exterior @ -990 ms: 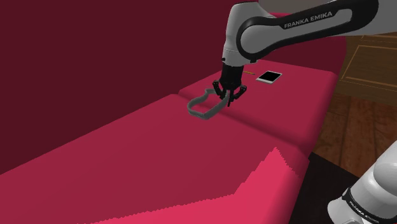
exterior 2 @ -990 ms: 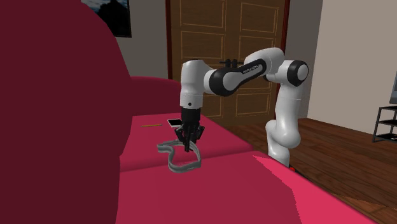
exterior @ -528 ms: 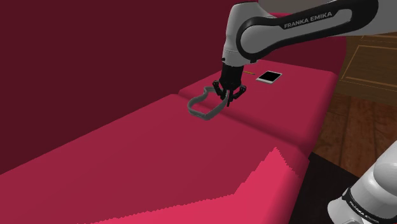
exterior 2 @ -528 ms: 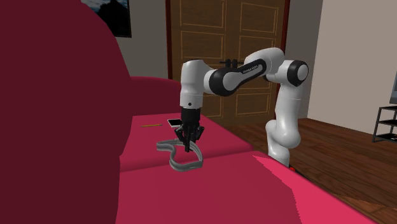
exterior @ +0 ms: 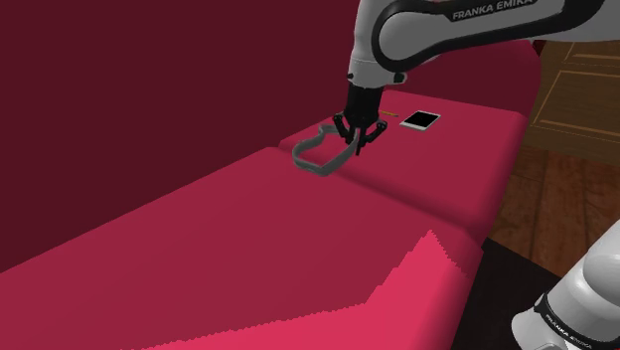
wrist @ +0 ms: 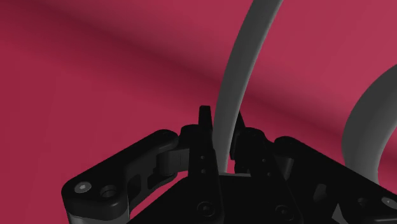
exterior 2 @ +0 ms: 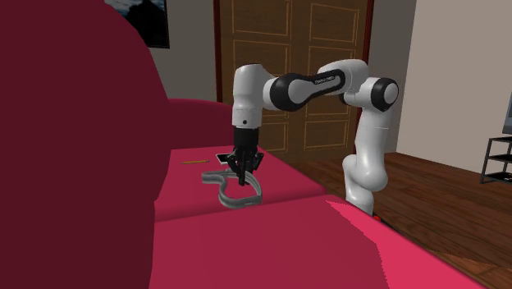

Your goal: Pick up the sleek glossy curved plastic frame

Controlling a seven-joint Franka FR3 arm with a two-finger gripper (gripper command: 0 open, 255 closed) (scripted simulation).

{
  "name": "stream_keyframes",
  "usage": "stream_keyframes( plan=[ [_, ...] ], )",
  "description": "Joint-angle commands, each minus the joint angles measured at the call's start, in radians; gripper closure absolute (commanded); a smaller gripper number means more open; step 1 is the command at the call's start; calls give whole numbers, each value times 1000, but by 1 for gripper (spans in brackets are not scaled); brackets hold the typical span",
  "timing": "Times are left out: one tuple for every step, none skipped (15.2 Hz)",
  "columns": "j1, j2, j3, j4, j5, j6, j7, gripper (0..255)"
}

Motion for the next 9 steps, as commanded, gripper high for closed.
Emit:
stream_keyframes(
  plan=[
    [0,1,0,30,-1,-28,3,255],
    [0,2,0,43,-2,-42,4,255],
    [-1,2,-1,57,-2,-55,5,255],
    [-1,3,-1,72,-3,-69,5,255],
    [-1,4,-1,86,-4,-82,6,255],
    [-1,5,-1,101,-5,-96,8,255],
    [-2,7,-1,116,-6,-109,9,255],
    [-2,7,-1,118,-6,-111,9,255],
    [-2,7,-1,118,-6,-111,9,255]
  ],
)
